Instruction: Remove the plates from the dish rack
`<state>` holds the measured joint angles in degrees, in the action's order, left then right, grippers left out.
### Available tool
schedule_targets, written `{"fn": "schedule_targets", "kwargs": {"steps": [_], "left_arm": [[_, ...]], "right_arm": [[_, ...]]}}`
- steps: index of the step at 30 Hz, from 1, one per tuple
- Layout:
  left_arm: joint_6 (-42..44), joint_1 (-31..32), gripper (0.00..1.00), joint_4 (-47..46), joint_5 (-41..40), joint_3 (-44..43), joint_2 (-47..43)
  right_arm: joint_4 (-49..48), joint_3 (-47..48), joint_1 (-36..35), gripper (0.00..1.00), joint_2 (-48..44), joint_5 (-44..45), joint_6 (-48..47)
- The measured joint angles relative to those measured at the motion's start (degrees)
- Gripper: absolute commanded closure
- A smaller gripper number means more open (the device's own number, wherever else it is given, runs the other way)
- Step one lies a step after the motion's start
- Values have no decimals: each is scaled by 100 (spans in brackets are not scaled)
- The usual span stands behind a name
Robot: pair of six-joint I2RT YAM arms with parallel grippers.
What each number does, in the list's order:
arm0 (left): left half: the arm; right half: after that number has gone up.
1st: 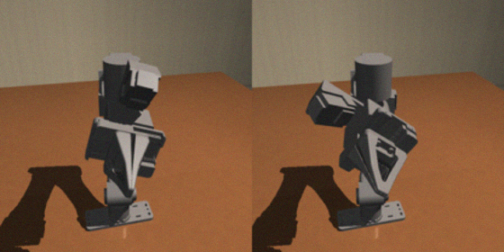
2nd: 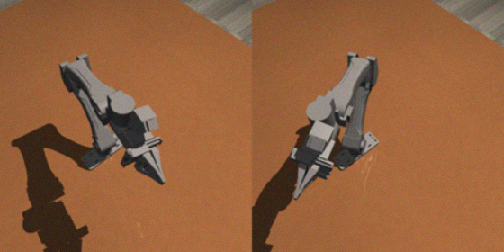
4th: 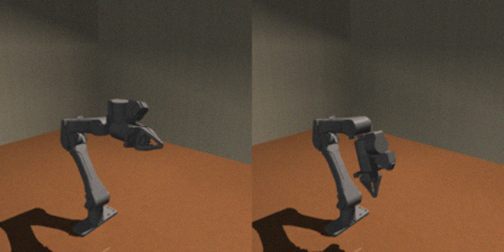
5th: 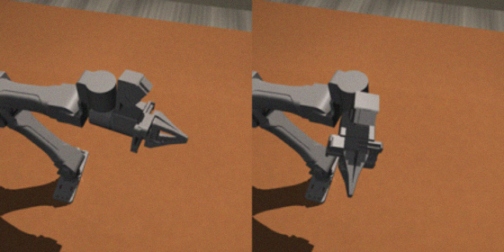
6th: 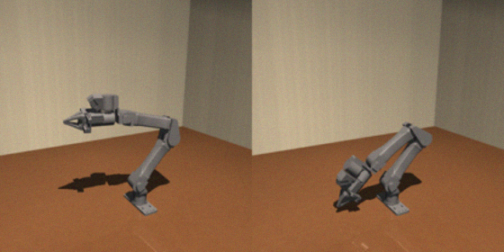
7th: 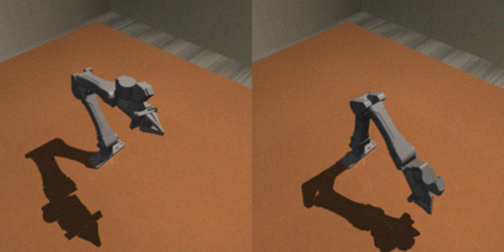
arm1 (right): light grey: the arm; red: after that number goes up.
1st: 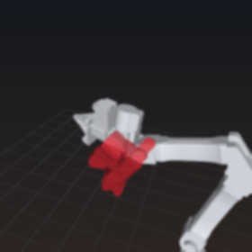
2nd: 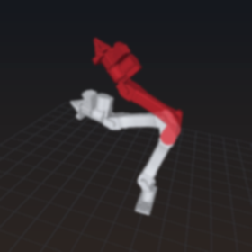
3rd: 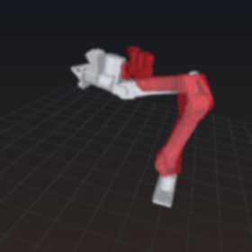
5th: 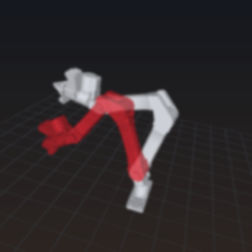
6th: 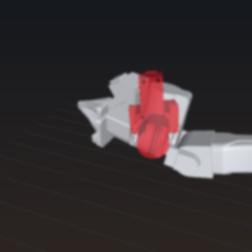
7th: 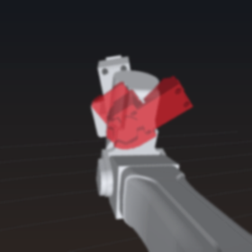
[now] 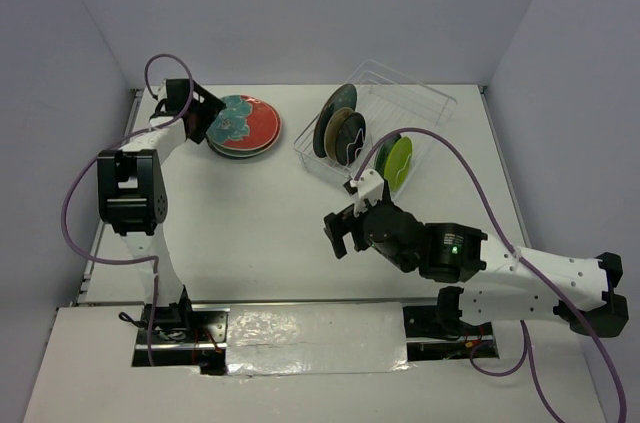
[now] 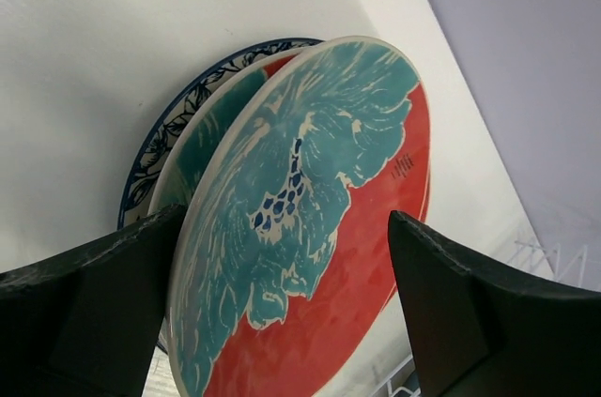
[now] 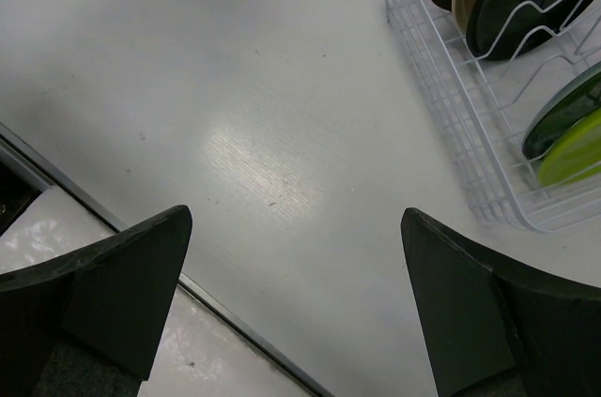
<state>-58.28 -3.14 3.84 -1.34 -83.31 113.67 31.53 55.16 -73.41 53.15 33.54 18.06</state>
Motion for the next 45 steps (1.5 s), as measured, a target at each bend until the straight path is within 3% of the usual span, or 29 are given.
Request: {"fn": "schedule_targets", "kwargs": {"steps": [10,27,32,39,45], "left_arm": [[297,98,1,1622,-365,-1019,339],[426,411,0,2662,-612,-1510,669],[501,442,1,3010,-809,-1655,549],[750,413,1,3622,-1399,-1604,-901],[1609,345,0,3477,-1189,-90,-3333]], "right_arm": [[55,2,35,0,63,-83,109],[260,2,68,0,57,-188,227],[304,157,817,0,417,-409,474],[79,848,2437,0,1419,-1189,1034],[164,2968,3112,0,2889,-911,2135]]}}
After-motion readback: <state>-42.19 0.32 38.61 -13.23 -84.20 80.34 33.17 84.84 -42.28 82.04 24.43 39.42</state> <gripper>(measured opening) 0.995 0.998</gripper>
